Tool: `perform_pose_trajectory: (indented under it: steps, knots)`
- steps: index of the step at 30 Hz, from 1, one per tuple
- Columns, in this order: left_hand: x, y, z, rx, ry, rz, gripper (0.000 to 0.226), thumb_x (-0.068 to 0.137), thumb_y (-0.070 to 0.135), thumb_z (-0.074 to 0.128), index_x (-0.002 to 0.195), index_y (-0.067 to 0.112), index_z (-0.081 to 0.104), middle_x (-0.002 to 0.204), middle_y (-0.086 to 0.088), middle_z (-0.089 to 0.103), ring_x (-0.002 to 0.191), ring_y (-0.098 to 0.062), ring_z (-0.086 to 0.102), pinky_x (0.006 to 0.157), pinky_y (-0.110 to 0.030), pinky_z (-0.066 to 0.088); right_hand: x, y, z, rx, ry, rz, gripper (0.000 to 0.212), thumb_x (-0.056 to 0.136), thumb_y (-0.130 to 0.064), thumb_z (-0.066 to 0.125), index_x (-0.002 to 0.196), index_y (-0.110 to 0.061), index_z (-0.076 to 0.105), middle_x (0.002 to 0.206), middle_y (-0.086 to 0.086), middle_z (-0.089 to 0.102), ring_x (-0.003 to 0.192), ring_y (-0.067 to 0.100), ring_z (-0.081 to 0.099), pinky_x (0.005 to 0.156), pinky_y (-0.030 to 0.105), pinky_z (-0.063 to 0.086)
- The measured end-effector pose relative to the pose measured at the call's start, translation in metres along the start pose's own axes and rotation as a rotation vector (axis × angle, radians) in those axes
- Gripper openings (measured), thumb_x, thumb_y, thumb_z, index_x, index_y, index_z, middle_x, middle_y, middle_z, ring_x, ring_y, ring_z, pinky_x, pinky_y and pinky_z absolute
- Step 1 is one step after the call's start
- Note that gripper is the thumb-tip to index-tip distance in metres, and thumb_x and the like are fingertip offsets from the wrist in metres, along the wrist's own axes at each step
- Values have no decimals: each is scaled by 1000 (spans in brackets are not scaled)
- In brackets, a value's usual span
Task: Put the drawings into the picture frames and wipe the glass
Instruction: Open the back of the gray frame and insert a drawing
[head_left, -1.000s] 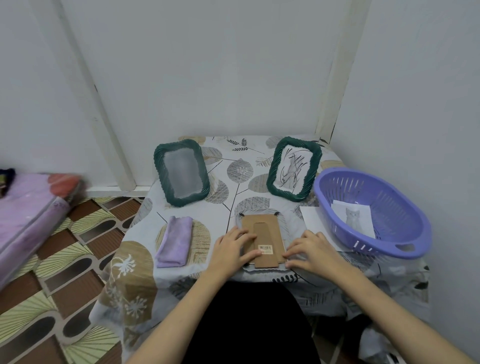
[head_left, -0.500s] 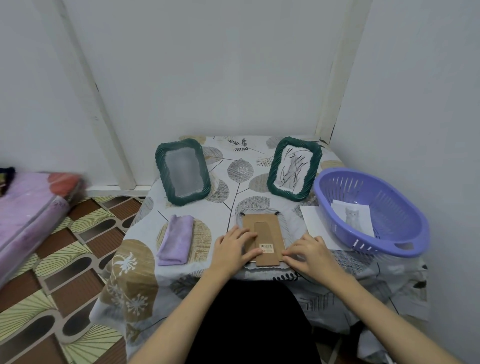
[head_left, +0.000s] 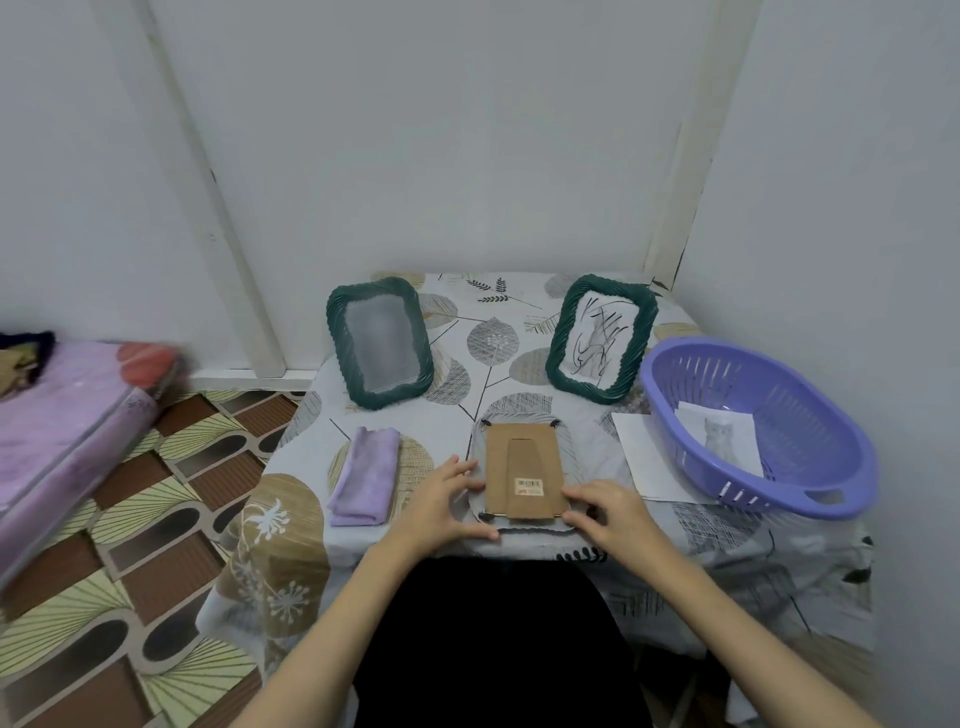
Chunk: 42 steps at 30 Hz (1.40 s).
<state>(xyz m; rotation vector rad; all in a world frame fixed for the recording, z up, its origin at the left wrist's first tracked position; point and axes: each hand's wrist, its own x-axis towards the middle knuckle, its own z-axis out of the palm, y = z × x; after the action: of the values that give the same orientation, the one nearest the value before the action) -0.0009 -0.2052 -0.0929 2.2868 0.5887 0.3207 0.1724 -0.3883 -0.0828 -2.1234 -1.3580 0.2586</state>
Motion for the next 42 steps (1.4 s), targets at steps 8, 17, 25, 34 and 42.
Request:
perform_pose_trajectory:
  steps: [8, 17, 25, 34, 42]
  knots:
    - [-4, -3, -7, 67, -30, -5, 87, 55, 62, 70, 126, 15, 57, 148, 3, 33, 138, -9, 17, 113, -25, 15, 7, -12, 12, 52, -13, 1, 31, 89, -18, 59, 119, -24, 62, 112, 6, 62, 108, 25, 52, 97, 26, 36]
    - [4, 4, -13, 75, -17, 11, 45, 77, 26, 73, 118, 12, 63, 136, -5, 52, 129, -17, 44, 100, -10, 24, 2, -35, 18, -223, -60, 84, 40, 88, -60, 35, 116, -45, 59, 124, 2, 47, 112, 22, 42, 97, 31, 35]
    - [-1, 4, -1, 87, 105, 41, 33, 82, 23, 68, 111, 9, 67, 124, -5, 62, 124, -15, 50, 99, -9, 28, -1, -32, 22, -218, -4, 65, 66, 72, -68, 16, 115, -44, 60, 122, 3, 49, 106, 25, 44, 96, 34, 37]
    - [-5, 8, 0, 98, 129, -14, 70, 72, 44, 73, 129, 10, 50, 134, -7, 47, 127, -18, 42, 105, -21, 27, -14, -18, 27, -229, -74, 14, 65, 75, -69, 17, 136, -51, 28, 141, -5, 33, 124, 18, 31, 104, 30, 25]
    - [10, 45, -6, -950, 288, -413, 32, 95, 27, 47, 120, 8, 42, 105, -12, 60, 85, -22, 58, 77, -34, 47, -7, -41, 18, -233, 23, 96, 94, 50, -96, 3, 127, -54, 39, 127, -10, 44, 116, 16, 35, 96, 31, 29]
